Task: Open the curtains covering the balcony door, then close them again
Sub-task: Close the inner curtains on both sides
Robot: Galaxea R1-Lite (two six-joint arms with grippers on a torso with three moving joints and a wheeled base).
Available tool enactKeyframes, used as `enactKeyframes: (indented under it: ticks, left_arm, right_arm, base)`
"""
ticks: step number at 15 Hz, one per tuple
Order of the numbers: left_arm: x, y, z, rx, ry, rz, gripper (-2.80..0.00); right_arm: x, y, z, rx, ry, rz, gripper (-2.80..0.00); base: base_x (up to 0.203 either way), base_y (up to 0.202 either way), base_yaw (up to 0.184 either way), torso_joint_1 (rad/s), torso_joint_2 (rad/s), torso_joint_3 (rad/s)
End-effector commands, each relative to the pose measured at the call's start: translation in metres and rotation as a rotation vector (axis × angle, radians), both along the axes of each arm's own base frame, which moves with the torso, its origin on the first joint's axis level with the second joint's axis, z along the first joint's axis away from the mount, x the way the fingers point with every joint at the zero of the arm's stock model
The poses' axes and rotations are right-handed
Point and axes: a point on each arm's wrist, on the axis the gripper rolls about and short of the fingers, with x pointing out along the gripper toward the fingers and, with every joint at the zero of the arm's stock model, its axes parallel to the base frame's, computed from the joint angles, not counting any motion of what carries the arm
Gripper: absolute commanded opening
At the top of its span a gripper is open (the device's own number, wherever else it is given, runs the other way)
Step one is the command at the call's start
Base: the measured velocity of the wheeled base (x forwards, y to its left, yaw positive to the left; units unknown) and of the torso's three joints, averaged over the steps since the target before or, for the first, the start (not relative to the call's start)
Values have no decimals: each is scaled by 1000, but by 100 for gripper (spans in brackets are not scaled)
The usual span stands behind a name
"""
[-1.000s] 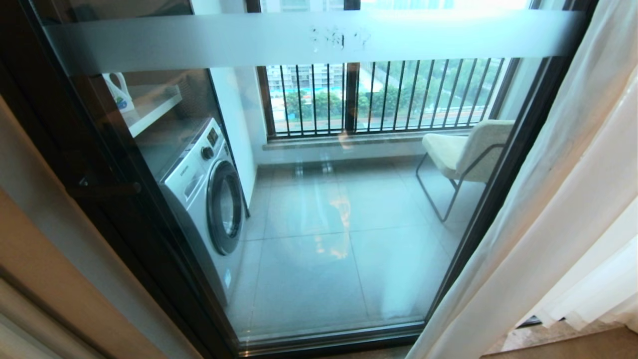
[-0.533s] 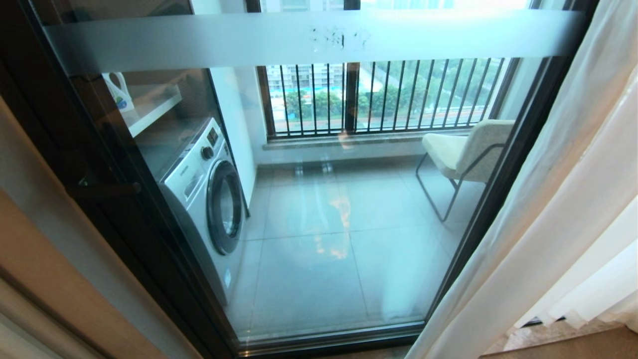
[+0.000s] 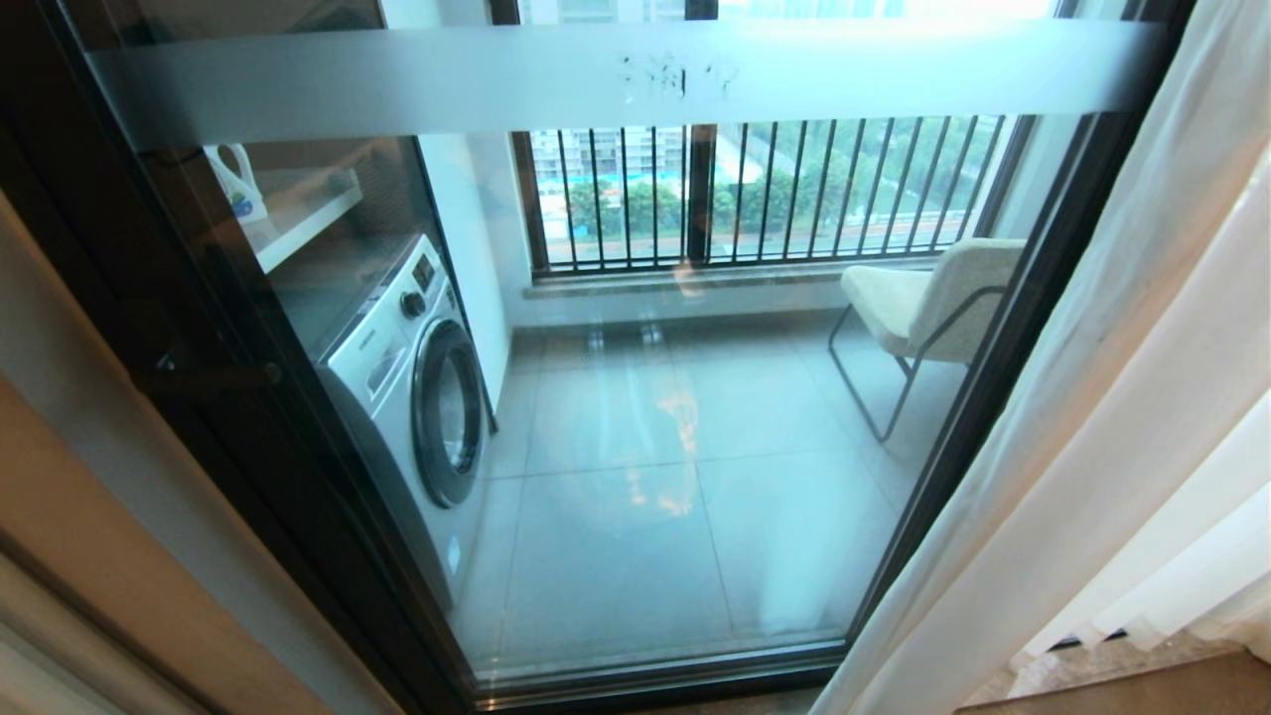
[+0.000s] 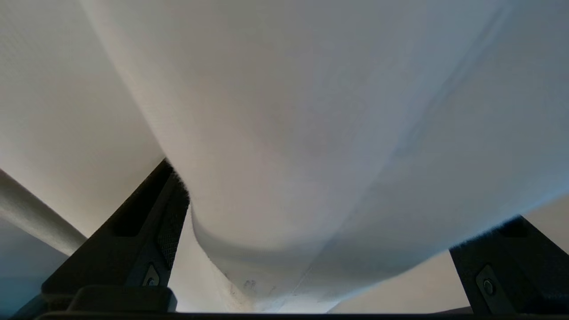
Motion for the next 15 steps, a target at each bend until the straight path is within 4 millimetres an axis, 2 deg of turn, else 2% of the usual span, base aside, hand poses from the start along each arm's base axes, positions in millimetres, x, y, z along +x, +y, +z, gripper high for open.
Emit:
enactKeyframes:
  ticks: [1,4,5,15]
  left_arm:
    - [2,0,-1,-2,0,-7,0]
    - [6,-2,1,22,-10,-22,0]
    - [8,-3,1,22,-12,-28,-280]
    - [9,-2,0,19,-7,-23,-280]
  right_arm:
    - [0,0,0,-1,1,0,-280]
    - [0,0,0,-1,1,0,-280]
    - [0,0,0,-1,1,0,-280]
    - [0,0,0,-1,-1,1,-280]
  base:
    - [0,0,0,0,0,0]
    - [0,0,0,0,0,0]
    - [0,0,0,0,0,0]
    - [0,0,0,0,0,0]
